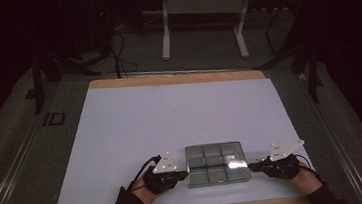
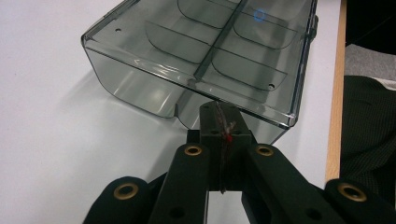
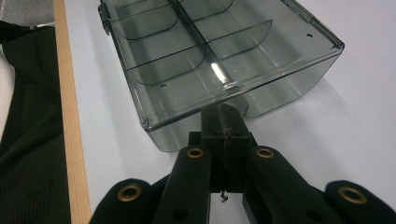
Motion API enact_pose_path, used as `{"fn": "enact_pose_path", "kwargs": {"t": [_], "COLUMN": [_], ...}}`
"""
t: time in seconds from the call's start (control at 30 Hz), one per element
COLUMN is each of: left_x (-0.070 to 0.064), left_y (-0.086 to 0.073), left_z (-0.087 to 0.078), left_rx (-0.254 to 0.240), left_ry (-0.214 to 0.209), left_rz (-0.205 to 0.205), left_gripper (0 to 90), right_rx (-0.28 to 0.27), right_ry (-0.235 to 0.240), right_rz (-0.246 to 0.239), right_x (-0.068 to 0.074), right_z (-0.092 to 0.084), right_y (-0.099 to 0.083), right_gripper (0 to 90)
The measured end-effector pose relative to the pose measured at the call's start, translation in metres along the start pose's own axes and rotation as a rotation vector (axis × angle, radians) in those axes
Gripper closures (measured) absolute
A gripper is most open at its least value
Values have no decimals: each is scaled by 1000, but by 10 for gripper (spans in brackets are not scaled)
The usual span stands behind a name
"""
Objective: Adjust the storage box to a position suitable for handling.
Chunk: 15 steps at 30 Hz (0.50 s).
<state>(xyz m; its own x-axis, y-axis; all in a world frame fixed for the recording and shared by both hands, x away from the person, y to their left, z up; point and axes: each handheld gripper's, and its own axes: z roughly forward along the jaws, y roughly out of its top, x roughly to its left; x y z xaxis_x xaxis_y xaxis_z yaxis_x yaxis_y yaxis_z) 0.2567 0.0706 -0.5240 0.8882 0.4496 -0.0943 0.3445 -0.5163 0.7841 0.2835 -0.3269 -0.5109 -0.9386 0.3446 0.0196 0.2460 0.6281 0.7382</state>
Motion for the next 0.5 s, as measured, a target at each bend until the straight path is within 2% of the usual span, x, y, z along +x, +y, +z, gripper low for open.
{"fn": "enact_pose_path", "kwargs": {"t": [0.13, 0.17, 0.2, 0.27, 0.3, 0.33, 0.47, 0.5], "left_x": [0, -1, -2, -3, -3, -2, -1, 0], "left_y": [0, 1, 3, 4, 6, 7, 8, 9], "left_z": [-1, -1, -1, -1, -1, -1, -2, -2], "left_rx": [-11, -18, -14, -12, -16, -21, -25, -28], "left_ry": [-14, -21, -9, -4, 4, 17, 42, 51], "left_rz": [-5, -9, 6, 15, 6, 2, -4, -8], "left_gripper": [900, 900, 900, 900, 865, 865, 705, 705], "right_rx": [-4, -14, -26, -20, -21, -21, -34, -36], "right_ry": [4, 21, 33, 19, -2, -2, -24, -30], "right_rz": [4, 10, 13, 2, -3, -3, 3, 4], "right_x": [0, -1, 0, 1, 1, 1, 0, -1], "right_z": [-1, -1, -2, -1, -1, -1, -2, -2], "right_y": [0, 0, 1, 2, 6, 6, 7, 7], "right_gripper": [900, 900, 900, 900, 898, 898, 836, 803]}}
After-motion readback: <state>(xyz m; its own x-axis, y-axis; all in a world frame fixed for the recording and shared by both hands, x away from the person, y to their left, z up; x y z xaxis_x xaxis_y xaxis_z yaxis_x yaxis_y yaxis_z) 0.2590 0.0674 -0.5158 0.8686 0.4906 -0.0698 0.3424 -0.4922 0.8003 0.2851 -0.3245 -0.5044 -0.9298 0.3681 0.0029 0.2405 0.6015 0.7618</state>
